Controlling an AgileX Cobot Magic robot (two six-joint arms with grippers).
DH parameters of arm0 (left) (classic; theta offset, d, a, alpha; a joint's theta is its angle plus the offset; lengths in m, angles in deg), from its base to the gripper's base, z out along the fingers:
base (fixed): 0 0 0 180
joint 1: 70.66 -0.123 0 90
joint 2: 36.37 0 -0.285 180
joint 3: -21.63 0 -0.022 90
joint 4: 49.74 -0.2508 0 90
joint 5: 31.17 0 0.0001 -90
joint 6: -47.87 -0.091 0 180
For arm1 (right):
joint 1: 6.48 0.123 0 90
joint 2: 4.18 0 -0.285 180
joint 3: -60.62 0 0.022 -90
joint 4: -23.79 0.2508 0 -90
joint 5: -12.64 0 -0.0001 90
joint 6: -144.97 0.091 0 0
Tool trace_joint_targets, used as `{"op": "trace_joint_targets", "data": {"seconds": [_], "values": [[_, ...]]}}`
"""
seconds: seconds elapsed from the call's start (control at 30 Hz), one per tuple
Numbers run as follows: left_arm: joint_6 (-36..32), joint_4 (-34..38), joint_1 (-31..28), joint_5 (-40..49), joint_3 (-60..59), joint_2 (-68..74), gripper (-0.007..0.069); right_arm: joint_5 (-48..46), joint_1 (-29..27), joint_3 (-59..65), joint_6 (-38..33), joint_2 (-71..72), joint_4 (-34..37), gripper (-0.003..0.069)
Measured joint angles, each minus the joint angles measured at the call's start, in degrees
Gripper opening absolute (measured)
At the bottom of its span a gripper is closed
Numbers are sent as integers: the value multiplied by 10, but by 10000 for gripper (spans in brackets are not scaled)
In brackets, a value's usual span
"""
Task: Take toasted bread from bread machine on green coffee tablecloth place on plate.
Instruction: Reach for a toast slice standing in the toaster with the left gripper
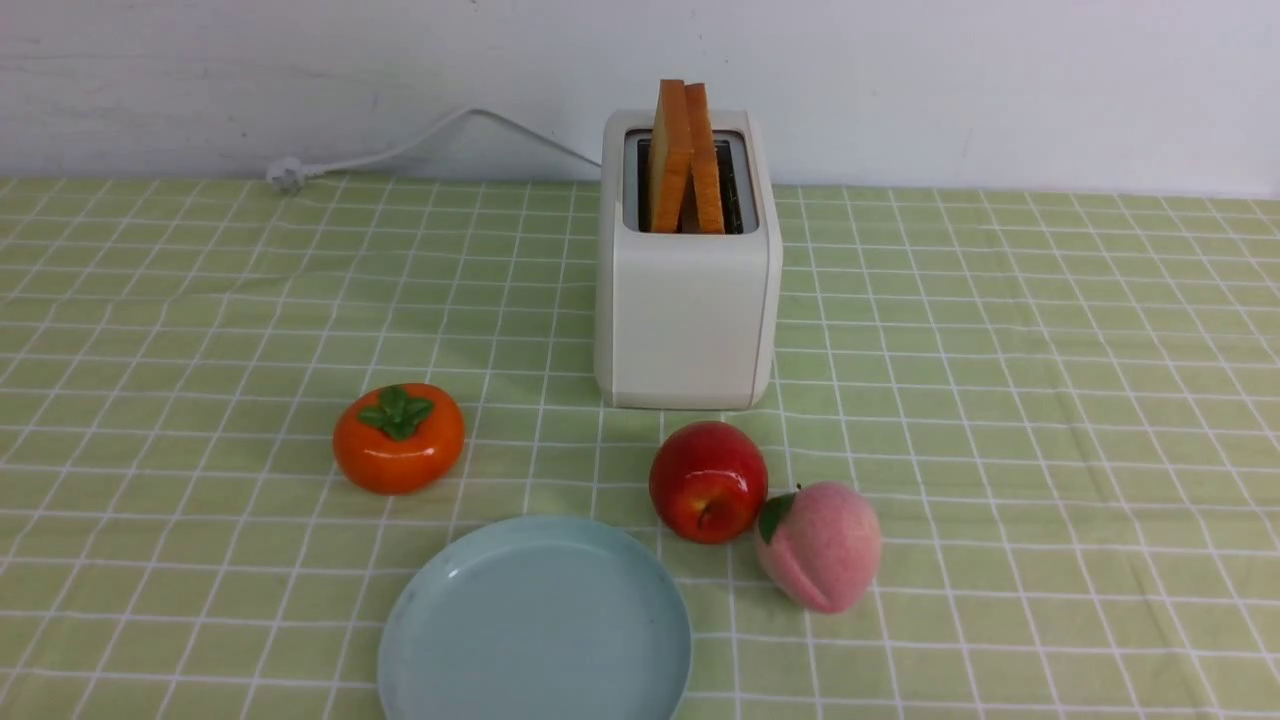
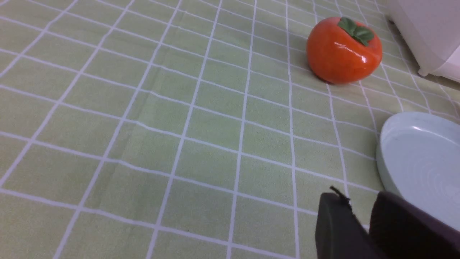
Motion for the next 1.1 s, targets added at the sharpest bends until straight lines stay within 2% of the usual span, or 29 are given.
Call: {"op": "trace_joint_targets", "data": {"seconds": [0.3, 0.4, 0.47, 0.63, 0.8, 0.87, 1.0, 1.1], "values": [[0, 8, 0, -39, 0, 0, 148, 0, 0, 0, 0, 0, 0, 240], [2, 49, 0, -68, 0, 0, 148, 0, 0, 0, 0, 0, 0, 240], [2, 103, 0, -106, 0, 0, 148, 0, 0, 0, 0, 0, 0, 240], [2, 171, 0, -179, 0, 0, 155, 0, 0, 0, 0, 0, 0, 240], [2, 237, 0, -200, 0, 0, 158, 0, 0, 0, 0, 0, 0, 240], [3, 297, 0, -205, 0, 0, 161, 7, 0, 0, 0, 0, 5, 240], [15, 427, 0, -200, 4, 0, 162, 78, 0, 5, 27, 0, 74, 240], [-20, 463, 0, -163, 34, 0, 141, 155, 0, 5, 59, 0, 129, 240]]}}
